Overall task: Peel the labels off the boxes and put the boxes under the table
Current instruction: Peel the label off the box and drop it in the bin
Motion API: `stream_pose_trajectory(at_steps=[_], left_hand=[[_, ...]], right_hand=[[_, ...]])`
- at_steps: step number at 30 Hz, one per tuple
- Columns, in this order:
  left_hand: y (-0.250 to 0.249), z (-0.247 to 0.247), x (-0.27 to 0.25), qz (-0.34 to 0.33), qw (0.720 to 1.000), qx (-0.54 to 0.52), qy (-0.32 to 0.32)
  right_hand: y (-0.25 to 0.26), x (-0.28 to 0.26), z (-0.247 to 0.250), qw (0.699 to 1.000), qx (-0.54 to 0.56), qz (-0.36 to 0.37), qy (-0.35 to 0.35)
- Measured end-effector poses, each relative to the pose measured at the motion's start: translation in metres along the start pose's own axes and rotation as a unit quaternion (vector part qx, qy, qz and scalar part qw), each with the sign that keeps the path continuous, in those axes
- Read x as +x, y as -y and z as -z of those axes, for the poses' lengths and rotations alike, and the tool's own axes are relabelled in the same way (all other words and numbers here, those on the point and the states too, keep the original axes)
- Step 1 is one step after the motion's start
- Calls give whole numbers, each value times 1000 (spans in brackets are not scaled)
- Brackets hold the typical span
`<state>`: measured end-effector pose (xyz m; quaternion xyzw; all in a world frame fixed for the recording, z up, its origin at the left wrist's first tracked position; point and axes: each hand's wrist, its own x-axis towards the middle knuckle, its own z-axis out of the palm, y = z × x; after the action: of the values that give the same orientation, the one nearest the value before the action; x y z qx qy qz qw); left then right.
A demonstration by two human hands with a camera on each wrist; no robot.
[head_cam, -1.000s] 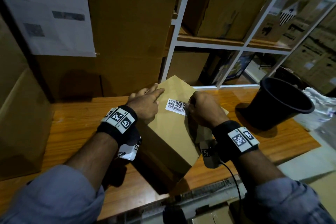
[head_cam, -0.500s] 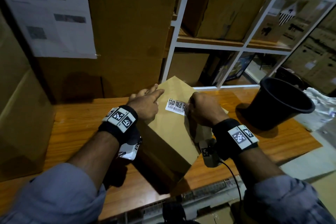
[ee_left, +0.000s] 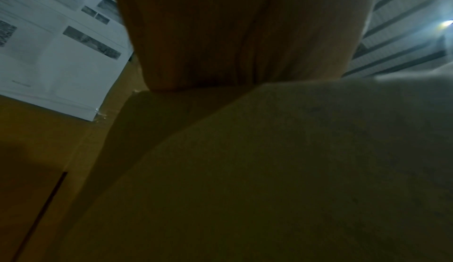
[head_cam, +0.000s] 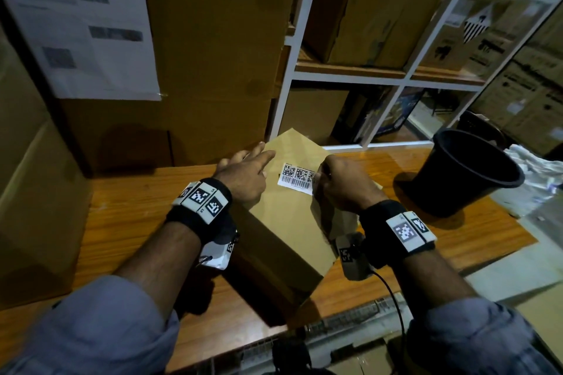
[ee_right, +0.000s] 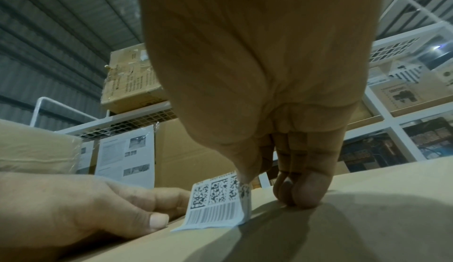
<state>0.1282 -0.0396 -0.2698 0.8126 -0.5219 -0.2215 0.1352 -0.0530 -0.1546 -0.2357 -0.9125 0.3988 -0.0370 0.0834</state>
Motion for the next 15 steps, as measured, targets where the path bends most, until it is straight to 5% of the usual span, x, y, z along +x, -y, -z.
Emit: stream_pose_trajectory(at_steps=[15], left_hand=[[0, -8, 1, -1, 999, 16, -44]], right_hand=[[-8, -2, -3, 999, 46, -5, -6]])
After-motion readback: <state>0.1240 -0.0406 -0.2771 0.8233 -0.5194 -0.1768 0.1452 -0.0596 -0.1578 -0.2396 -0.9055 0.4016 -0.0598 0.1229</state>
